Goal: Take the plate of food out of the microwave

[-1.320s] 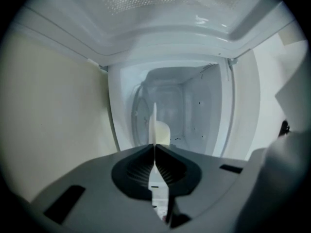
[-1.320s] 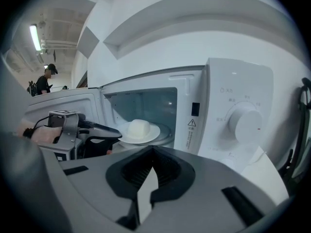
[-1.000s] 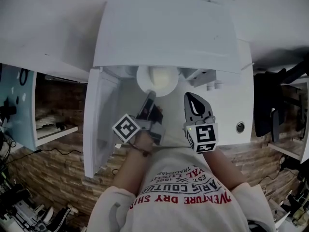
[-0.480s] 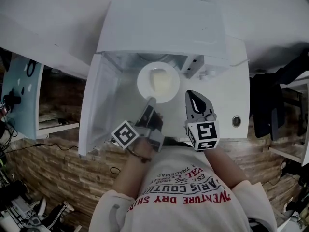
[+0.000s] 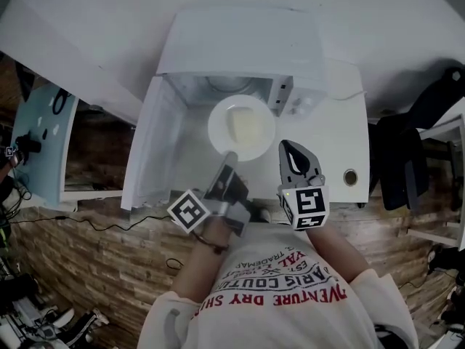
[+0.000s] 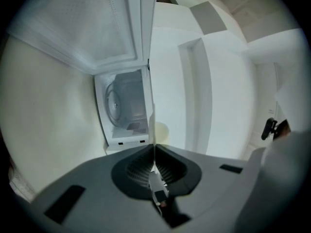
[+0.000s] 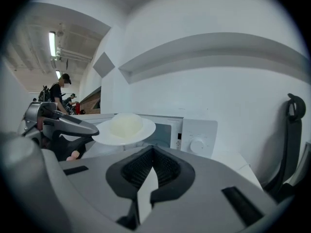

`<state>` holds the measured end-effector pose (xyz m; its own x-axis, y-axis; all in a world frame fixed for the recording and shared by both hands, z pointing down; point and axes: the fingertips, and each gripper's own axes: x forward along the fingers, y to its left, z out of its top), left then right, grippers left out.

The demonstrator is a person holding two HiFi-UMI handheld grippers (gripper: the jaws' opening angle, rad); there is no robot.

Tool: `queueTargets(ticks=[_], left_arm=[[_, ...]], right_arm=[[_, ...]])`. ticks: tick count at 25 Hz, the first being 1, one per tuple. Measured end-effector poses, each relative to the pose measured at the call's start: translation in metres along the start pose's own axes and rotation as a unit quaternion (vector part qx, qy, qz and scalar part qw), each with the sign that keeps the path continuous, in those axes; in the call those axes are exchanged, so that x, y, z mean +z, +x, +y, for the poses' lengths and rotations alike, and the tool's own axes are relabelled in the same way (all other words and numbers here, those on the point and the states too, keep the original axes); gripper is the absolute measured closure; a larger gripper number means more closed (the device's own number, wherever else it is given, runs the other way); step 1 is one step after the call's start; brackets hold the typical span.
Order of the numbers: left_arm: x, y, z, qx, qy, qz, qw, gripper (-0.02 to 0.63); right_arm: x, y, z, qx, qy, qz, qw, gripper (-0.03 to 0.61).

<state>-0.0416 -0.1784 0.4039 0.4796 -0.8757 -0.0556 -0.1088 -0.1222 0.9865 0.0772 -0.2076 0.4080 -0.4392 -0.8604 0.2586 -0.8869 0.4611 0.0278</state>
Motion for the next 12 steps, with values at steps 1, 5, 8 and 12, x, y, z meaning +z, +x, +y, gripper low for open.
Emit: queueTargets(ticks=[1, 5, 8, 12], left_arm=[[0.0, -0.002, -0.005, -0.003, 0.003, -0.001, 1.0, 0.598], [0.001, -0.005, -0.021, -0.015, 0.025, -0.002, 0.9996, 0.598], [0.005, -0.004, -0.028, -0.021, 0.032, -0.004, 0.9993, 0.598], [0.008, -0.001, -0.039, -0.032, 0.034, -0.002, 0.9989, 0.598]], right_arm=[[0.003, -0.002, 0.001, 0.002, -0.003, -0.002, 1.0, 0.575], [0.015, -0.009, 0.002, 0.004, -0.011, -0.016, 1.0, 0.575], [0.022, -0.012, 0.004, 0.007, -0.014, -0.023, 1.0, 0.575], [0.031, -0.015, 0.009, 0.018, -0.015, -0.038, 0.999, 0.575]])
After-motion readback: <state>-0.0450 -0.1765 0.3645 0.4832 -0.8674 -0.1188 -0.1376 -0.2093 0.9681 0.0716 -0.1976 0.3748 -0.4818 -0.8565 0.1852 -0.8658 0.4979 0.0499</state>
